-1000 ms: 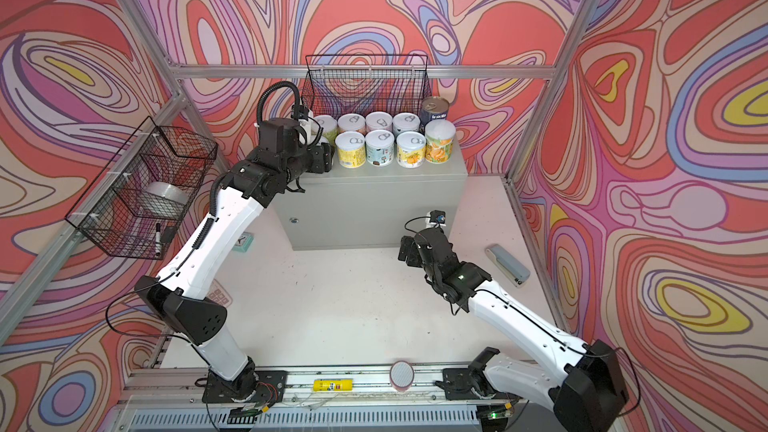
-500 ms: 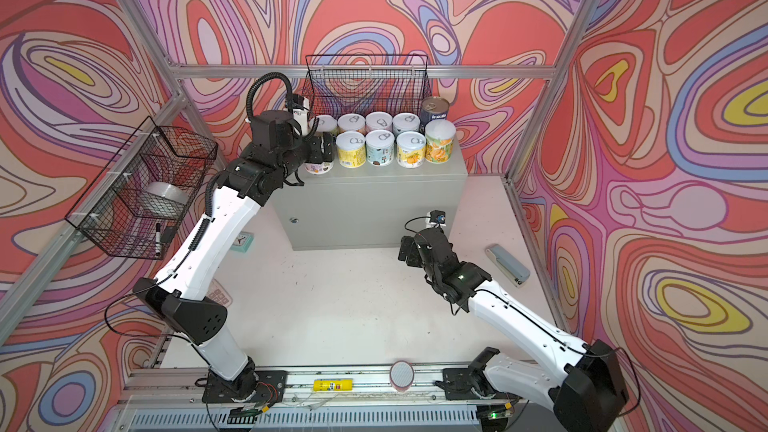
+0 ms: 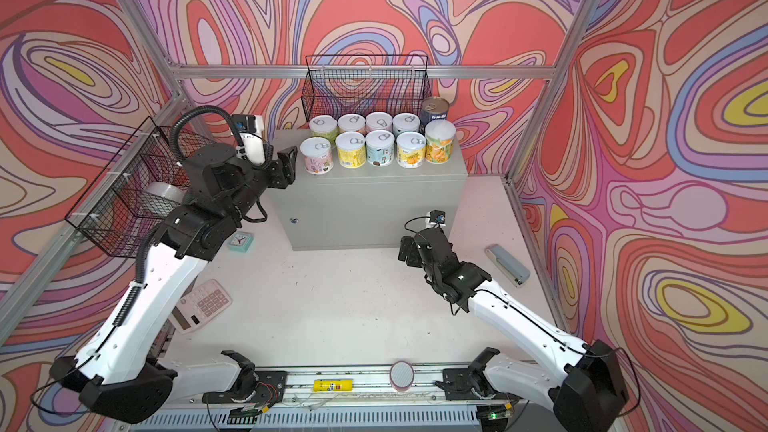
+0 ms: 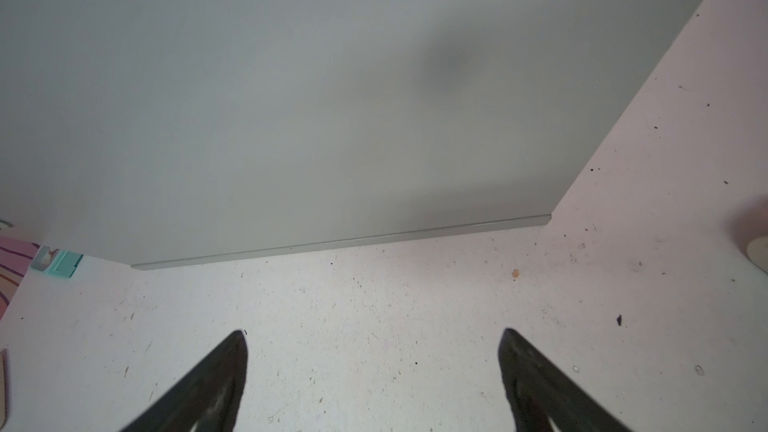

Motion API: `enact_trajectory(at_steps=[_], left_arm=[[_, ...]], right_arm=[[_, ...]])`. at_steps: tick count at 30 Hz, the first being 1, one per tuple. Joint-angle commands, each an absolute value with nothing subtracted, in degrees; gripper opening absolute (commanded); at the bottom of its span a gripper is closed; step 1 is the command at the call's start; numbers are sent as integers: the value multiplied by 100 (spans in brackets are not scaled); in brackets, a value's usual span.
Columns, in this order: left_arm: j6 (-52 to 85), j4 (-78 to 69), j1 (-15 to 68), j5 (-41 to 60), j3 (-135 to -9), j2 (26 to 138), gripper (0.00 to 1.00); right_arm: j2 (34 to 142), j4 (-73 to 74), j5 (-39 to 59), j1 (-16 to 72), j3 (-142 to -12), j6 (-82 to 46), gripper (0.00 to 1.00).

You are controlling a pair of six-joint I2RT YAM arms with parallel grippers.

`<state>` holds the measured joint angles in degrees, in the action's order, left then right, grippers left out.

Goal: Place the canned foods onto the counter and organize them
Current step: 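Withdraw the open left gripper from the cabinet top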

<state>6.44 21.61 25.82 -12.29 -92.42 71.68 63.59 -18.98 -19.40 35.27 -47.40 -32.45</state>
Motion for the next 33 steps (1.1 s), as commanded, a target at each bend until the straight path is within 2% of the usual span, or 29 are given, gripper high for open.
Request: enact_trajectory(at_steps=[1,15,33], left_arm=[[667,2064,2555,-1202,-8895,7172,61],[821,1657,2398,-902,-8763,7856,59],[917,1556,2340,-738,-8894,8209,59]], right_arm=[[6467,-1847,-1859,3498,-4965,-3182,97],[6425,-1986,-1889,3498,-5036,-3218,97],[6582,-2057,-1919,3498,-5124,-3080,97]])
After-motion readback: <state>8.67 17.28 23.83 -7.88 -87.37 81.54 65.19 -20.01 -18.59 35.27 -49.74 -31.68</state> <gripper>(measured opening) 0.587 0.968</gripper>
